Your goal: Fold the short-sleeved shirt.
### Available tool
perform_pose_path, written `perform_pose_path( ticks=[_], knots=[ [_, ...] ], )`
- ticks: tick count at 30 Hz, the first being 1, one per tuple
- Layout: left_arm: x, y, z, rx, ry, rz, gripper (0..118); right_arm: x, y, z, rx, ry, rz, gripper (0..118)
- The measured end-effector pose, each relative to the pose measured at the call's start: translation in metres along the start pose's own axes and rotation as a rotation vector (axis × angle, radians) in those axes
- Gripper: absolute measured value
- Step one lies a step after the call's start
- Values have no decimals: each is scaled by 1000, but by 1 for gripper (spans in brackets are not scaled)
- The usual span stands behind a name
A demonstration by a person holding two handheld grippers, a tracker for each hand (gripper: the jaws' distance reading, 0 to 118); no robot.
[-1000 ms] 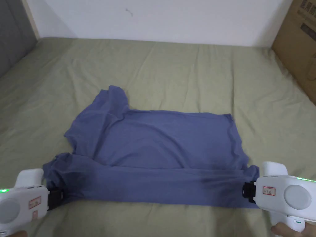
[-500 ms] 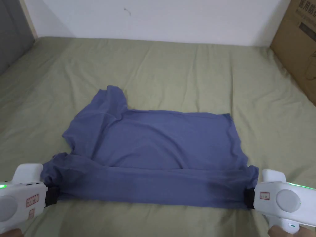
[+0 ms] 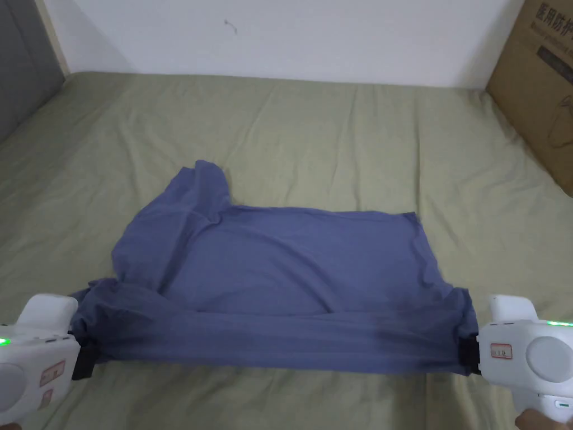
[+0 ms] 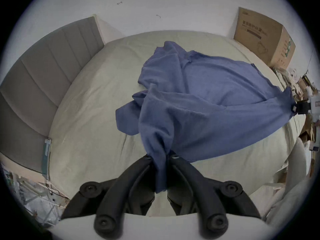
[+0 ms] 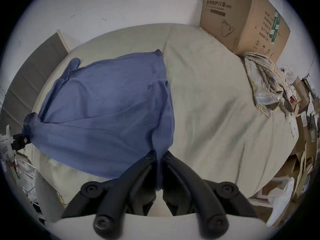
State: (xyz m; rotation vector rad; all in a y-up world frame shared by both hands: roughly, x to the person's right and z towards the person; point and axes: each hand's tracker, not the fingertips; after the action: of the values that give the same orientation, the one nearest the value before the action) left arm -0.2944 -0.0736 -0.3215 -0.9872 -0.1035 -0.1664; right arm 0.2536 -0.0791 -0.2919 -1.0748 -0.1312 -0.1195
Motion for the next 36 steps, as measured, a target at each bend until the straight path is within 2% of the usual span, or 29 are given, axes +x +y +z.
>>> perform_pose_path(
  ticks=[6,7,8,9,10,11,12,14,16,17,18,19,20,21,23,26,31,32,34,35,36],
  knots=[
    [1,-22,-28,-78,-6,-28,10,10,-22,-32,-75,23,-88,5],
    [1,-22,-26,-58,-7,-6,15,11,-22,-31,-65,35,-101,5],
    [0,-21,-22,-53,7,19,33,11,-21,-28,-53,39,-104,7],
    [-2,-19,-18,-49,29,35,56,10,-19,-24,-53,39,-101,19],
    [-6,-17,-14,-50,41,42,79,9,-15,-19,-46,23,-91,36],
    [-9,-15,-8,-44,34,58,94,8,-10,-13,-35,11,-82,55],
    [-12,-11,1,-6,22,88,96,9,-5,-8,-18,8,-79,61],
    [-14,-1,17,69,-18,131,96,8,10,3,32,31,-108,62],
    [-13,15,28,117,-83,176,92,5,28,7,77,75,-120,61],
    [-11,21,31,126,-110,197,72,2,35,8,85,82,-117,56],
    [-8,30,32,151,-139,210,43,-3,44,6,94,91,-98,36],
    [-5,37,30,176,-170,208,12,-8,51,4,104,92,-79,4],
    [-1,42,25,190,-165,210,1,-13,57,-2,105,93,-73,0],
    [5,49,18,184,-151,206,1,-16,62,-9,103,99,-75,0],
    [12,61,10,160,-141,208,1,-22,69,-24,45,172,-84,0],
    [19,77,-5,163,-155,194,1,-28,85,-42,57,146,-79,0],
    [20,102,-25,156,-150,184,1,-22,138,-65,107,158,-87,0],
    [19,108,-30,156,-147,183,1,-19,155,-72,111,160,-86,14],
    [16,119,-42,147,-143,189,1,-15,186,-91,108,159,-93,57],
    [15,124,-47,145,-140,194,1,-16,200,-95,94,150,-94,70],
    [15,130,-52,143,-135,198,1,-15,215,-106,94,138,-92,69]
  ],
)
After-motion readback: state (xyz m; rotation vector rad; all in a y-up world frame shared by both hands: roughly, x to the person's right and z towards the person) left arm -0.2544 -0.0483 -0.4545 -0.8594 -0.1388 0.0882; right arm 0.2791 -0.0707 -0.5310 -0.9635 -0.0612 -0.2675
